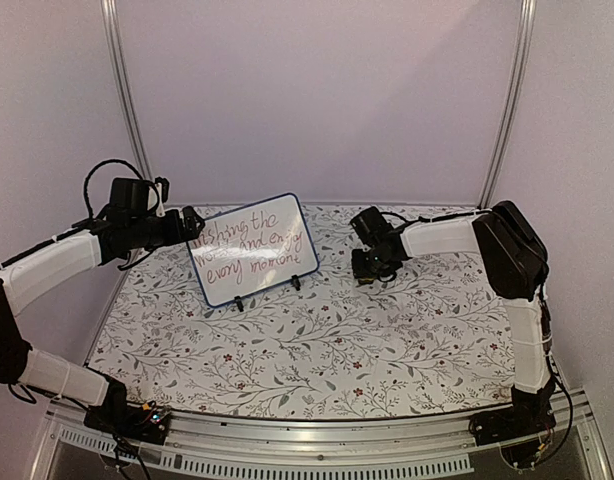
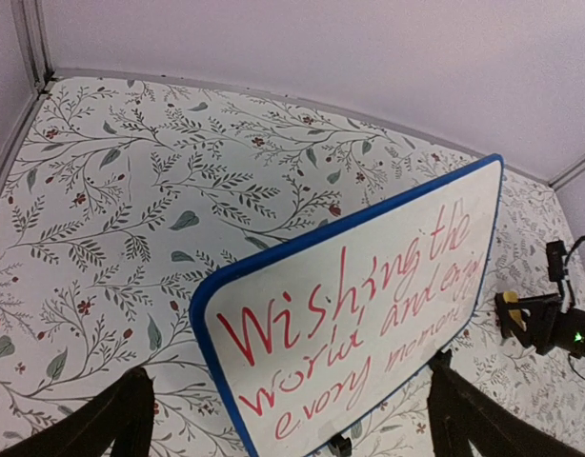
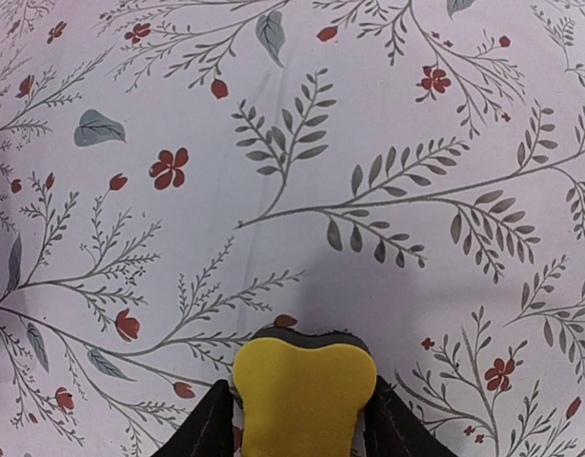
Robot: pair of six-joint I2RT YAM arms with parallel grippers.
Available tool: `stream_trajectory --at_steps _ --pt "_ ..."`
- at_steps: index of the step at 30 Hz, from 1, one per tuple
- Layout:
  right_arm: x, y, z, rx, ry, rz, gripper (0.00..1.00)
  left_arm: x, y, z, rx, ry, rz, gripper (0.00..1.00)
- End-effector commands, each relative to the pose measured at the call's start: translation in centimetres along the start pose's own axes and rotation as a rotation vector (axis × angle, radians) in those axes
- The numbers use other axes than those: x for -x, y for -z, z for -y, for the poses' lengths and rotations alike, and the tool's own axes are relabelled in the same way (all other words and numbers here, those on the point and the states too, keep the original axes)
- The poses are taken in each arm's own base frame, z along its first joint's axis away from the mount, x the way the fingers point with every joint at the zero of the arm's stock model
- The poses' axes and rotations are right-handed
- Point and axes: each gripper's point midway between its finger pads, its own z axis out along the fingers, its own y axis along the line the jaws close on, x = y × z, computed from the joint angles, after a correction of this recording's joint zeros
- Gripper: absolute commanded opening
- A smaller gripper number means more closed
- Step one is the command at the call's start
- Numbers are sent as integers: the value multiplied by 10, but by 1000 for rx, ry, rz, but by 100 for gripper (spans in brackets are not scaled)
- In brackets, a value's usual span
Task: Erase the whiteboard
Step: Pick up the whiteboard eraser from the center of the board.
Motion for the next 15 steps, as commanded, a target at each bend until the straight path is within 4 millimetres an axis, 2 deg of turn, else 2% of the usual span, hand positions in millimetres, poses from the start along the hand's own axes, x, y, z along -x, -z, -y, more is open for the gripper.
stream_trajectory --at_steps 1,10,15 --pt "-23 1 6 -14 15 -68 43 2 0 -3 -4 8 14 100" --pt "-19 12 7 -22 22 -68 23 2 0 -3 -4 9 13 100" --pt "-15 26 0 6 43 -52 19 1 0 -3 -3 11 11 100"
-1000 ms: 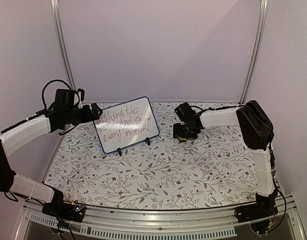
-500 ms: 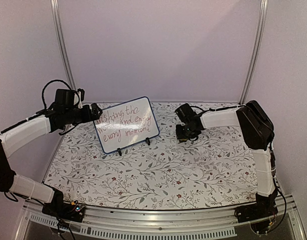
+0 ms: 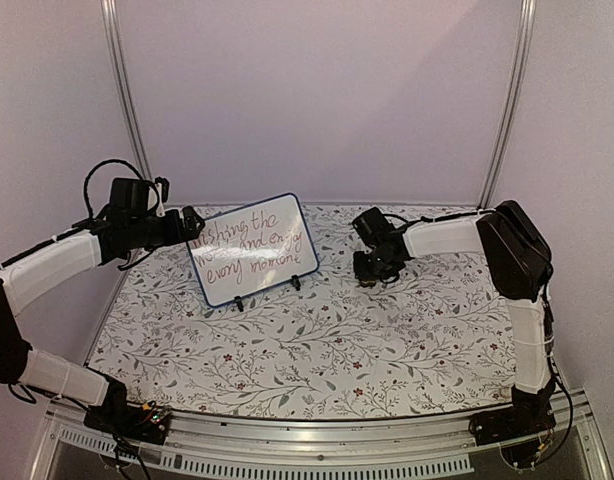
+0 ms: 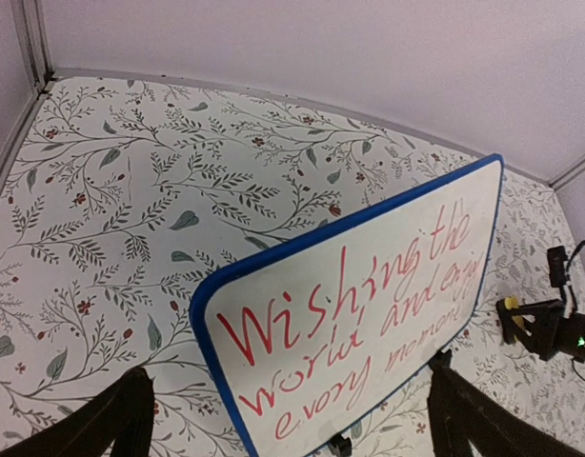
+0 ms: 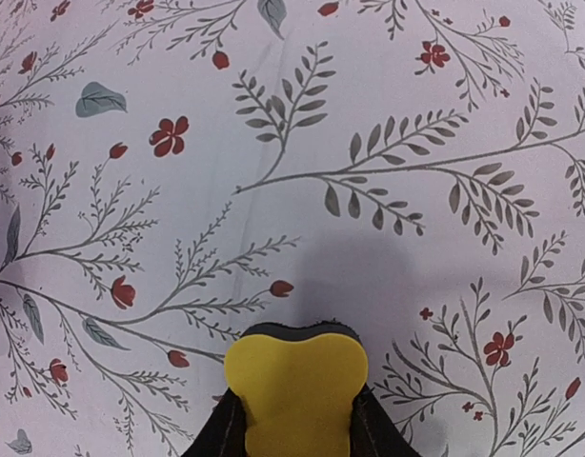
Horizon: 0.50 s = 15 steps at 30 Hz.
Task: Erase the whiteboard
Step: Pick up the whiteboard eraser from the center of the board.
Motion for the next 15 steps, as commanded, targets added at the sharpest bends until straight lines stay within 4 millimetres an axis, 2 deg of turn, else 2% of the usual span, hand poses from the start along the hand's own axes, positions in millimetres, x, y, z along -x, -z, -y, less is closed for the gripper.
stream_trajectory --at_steps 1,4,9,12,15 --pt "-8 23 -6 19 37 -27 18 0 -1 -2 -5 10 9 100" --pt "-8 39 -17 75 71 -6 17 -1 -2 -1 -13 5 2 100" --pt "-2 86 -30 186 116 68 17 -3 -1 9 -47 -15 -6 100" --pt "-4 108 -29 227 127 97 16 -4 9 18 -48 40 -1 100" --pt "-1 134 -23 248 122 143 17 -16 24 25 23 66 38 100"
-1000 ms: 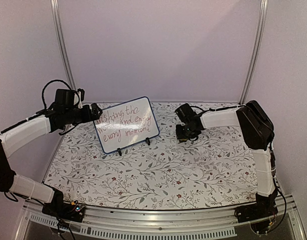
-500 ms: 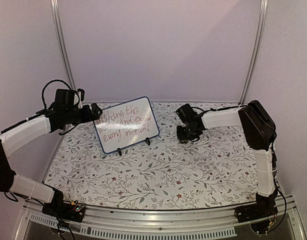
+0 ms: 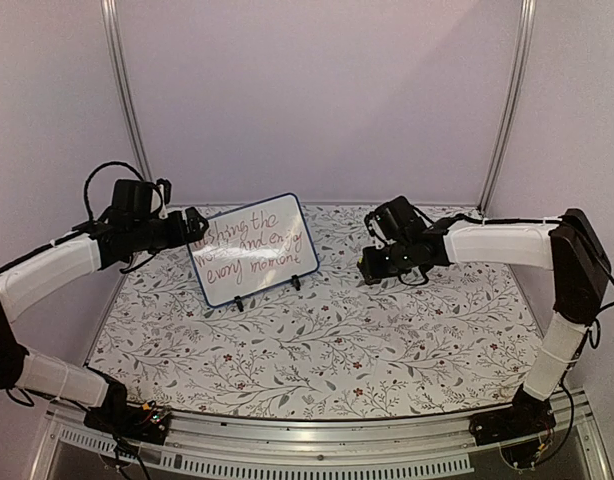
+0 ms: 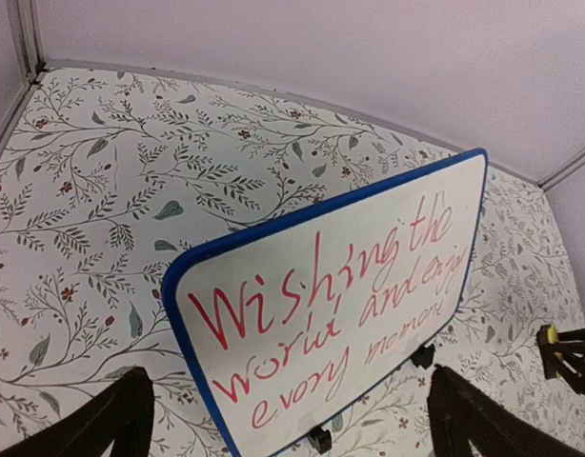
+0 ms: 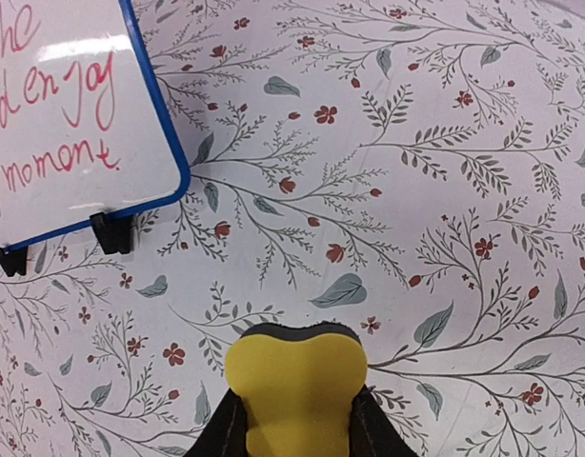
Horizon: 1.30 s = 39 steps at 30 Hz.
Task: Erase the whiteboard
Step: Pick up the whiteboard eraser from the center of the board, then move the whiteboard to the center of the board.
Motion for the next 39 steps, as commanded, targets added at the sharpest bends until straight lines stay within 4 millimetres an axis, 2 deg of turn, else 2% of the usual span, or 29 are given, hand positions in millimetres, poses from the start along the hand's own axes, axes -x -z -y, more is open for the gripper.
stream_trajectory --at_steps 1,4,7,12,15,20,25,33,37,39 --pt "17 43 -8 69 16 105 17 -19 23 17 65 41 56 100" --pt "19 59 -5 70 20 125 17 -49 27 25 110 59 48 100" --pt "27 76 -6 81 24 156 17 -83 20 30 172 44 25 100" --pt "35 102 -7 110 22 203 17 -130 -9 22 329 -52 -29 100" --pt "33 112 -9 134 15 218 18 -151 -29 22 385 -96 -66 99" --pt "27 121 0 113 9 231 20 -171 -48 28 470 -157 -88 91" --pt "20 123 3 118 12 231 20 -184 -58 26 529 -128 -83 85" --pt "21 124 1 130 11 240 20 -191 -73 27 551 -41 -52 64" --pt "21 125 -1 139 13 240 20 -194 -81 30 548 -28 -45 61" --pt "22 126 -1 141 14 240 21 -194 -84 30 558 -28 -40 53"
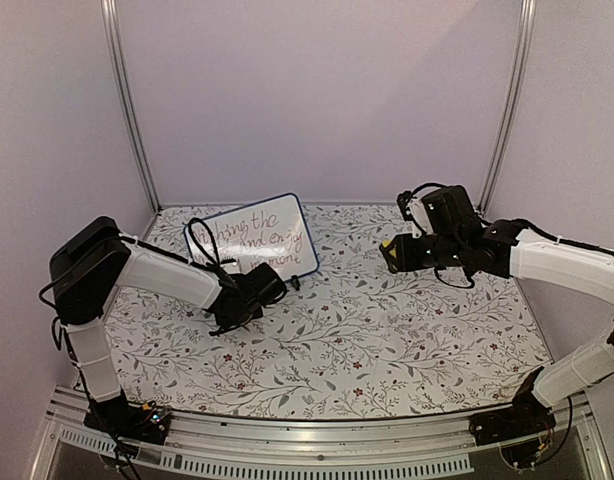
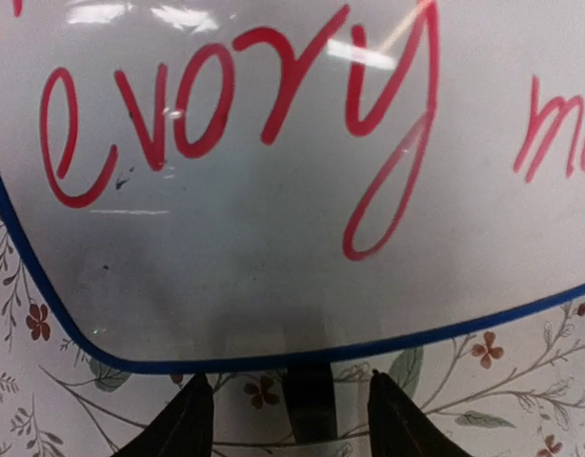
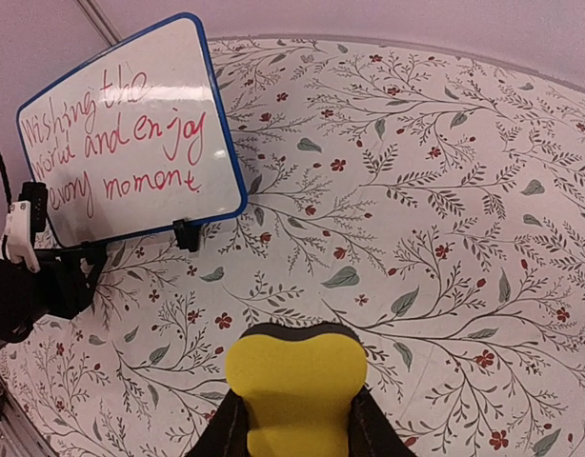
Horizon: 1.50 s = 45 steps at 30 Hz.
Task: Erase the whiteboard
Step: Move the whiteboard to the center of the board.
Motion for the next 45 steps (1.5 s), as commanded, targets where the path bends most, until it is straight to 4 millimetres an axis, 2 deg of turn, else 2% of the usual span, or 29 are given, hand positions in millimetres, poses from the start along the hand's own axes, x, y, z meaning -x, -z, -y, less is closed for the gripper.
stream_trajectory --at_steps 1,6,8,14,15,19,24,31,37,41,45 --pt "7 8 -5 23 6 30 21 4 -2 11 3 41 37 49" --pt "9 9 -6 29 7 34 20 2 -9 9 30 42 47 36" --pt "10 9 -7 28 8 34 21 1 -11 8 41 37 49 34" --pt "10 6 -9 38 1 30 21 0 -14 8 45 32 55 1" --pt "10 5 -9 38 0 27 21 -1 -13 8 41 30 53 0" --pt "10 5 -9 38 -1 25 21 -11 -10 9 28 27 42 0" --pt "15 7 -9 34 0 34 21 -36 5 16 -9 24 12 0" --pt "22 10 -11 32 2 42 20 -79 49 36 -73 -46 -14 0" --pt "29 15 -12 29 1 57 20 -117 76 53 -122 -95 -60 1" --pt "33 17 -13 30 3 58 20 -131 92 70 -167 -134 -68 16" --pt "37 20 -14 26 4 62 21 -134 107 78 -202 -149 -53 22"
